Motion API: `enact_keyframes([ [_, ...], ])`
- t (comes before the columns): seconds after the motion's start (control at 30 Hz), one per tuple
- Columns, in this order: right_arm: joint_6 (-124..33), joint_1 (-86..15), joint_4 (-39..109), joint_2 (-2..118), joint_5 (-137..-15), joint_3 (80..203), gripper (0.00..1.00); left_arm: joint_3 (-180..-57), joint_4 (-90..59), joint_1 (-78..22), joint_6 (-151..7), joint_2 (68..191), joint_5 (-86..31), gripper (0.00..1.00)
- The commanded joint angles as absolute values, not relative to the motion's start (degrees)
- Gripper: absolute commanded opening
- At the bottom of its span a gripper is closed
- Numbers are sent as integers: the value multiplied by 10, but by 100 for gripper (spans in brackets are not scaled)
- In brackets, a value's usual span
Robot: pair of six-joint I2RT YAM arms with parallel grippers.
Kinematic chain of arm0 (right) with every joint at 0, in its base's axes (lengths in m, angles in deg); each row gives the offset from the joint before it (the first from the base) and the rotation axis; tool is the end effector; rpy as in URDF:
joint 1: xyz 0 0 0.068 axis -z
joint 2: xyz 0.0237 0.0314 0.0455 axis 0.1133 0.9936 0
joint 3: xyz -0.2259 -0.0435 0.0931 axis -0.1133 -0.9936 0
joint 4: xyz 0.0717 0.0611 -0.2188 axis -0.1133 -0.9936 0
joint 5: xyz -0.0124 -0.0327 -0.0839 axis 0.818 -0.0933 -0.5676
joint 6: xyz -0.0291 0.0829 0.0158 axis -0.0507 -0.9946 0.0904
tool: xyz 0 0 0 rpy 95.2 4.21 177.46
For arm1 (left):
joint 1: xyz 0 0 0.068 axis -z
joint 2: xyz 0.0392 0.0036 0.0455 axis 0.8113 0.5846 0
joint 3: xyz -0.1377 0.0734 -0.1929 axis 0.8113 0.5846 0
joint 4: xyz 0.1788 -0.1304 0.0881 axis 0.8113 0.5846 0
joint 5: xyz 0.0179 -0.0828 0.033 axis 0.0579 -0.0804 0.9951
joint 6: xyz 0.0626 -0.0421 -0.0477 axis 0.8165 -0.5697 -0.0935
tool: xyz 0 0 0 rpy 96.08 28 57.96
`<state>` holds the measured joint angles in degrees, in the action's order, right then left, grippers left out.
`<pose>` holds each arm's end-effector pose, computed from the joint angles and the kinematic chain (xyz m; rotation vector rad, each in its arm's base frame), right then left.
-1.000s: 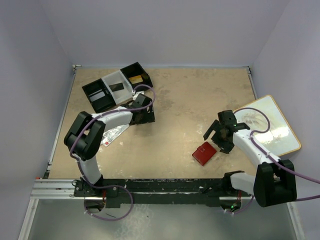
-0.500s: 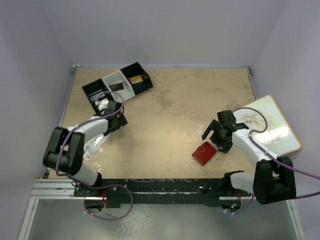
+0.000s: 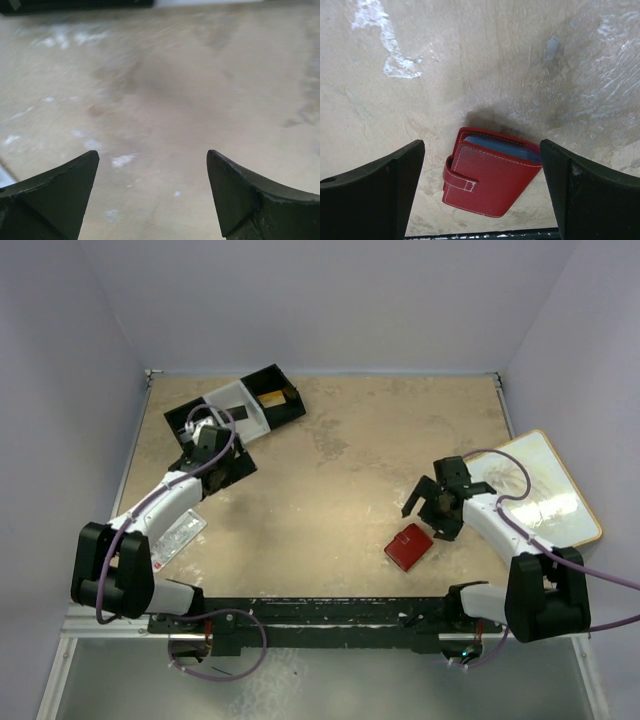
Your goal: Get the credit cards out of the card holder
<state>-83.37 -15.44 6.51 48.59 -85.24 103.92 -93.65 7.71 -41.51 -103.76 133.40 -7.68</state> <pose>0.2290 0.0338 0.1317 0.8285 2.5620 0.2605 0.2818 -0.0472 0.1595 -0.7439 2.3654 -0.1699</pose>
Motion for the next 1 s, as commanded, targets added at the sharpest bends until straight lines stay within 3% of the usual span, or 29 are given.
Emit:
enact_keyframes([
  [0.0, -811, -152, 69, 468, -855, 1076, 100, -1028, 48, -380, -994, 1313, -98, 86],
  [0.37, -792, -151, 58, 457, -870, 1096, 100, -1282, 148, -377, -997, 1523, -15, 69],
  [0.87, -777, -151, 62, 424, -851, 1087, 100, -1513, 175, -356, -972, 1745, 71, 68],
  [0.97, -776, -151, 61, 424, -851, 1087, 100, -1557, 203, -355, -963, 1783, 91, 64],
])
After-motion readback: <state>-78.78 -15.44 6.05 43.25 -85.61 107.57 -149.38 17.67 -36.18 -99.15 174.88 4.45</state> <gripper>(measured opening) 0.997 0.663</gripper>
